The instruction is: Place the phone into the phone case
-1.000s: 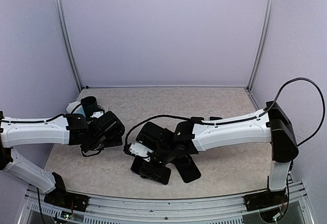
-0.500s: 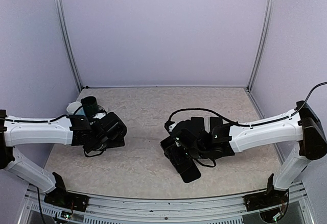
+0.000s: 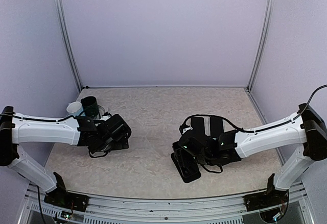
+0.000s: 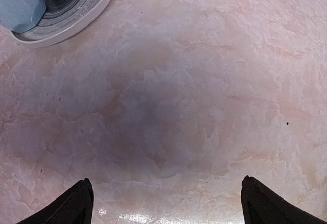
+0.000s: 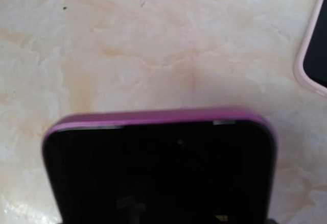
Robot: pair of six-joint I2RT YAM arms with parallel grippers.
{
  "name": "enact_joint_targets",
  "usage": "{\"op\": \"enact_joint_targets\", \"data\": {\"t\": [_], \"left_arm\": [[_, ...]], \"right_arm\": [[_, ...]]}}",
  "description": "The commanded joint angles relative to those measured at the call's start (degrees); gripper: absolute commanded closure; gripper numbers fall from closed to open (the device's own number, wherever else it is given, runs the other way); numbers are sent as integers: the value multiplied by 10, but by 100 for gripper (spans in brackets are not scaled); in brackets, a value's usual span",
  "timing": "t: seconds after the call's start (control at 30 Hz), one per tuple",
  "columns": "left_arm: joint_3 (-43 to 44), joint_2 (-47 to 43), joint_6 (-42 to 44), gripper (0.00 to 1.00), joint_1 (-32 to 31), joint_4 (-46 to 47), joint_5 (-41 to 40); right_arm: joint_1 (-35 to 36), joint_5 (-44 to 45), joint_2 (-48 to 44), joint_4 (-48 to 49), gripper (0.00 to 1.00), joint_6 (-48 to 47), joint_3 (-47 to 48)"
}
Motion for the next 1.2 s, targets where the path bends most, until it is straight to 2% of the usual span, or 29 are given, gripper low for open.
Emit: {"op": "enact_joint_targets", "data": {"t": [0.0,0.27,0.4,0.8,1.17], "left_arm": [[3,3,7,1,3,15,7],[3,4,7,1,3,14,6],[2,2,8,1,3,11,3],[1,2,9,1,3,9,2],[0,0,7,1,3,3,-4]], "right_arm": [[2,7,-6,4,74,21,3],[4,-34,4,-32,74,23,20],[7,-22,1,-46,75,23,18],[7,-18,24,-12,76,5,12],[7,-38,42,-1,75,25,-20]]}}
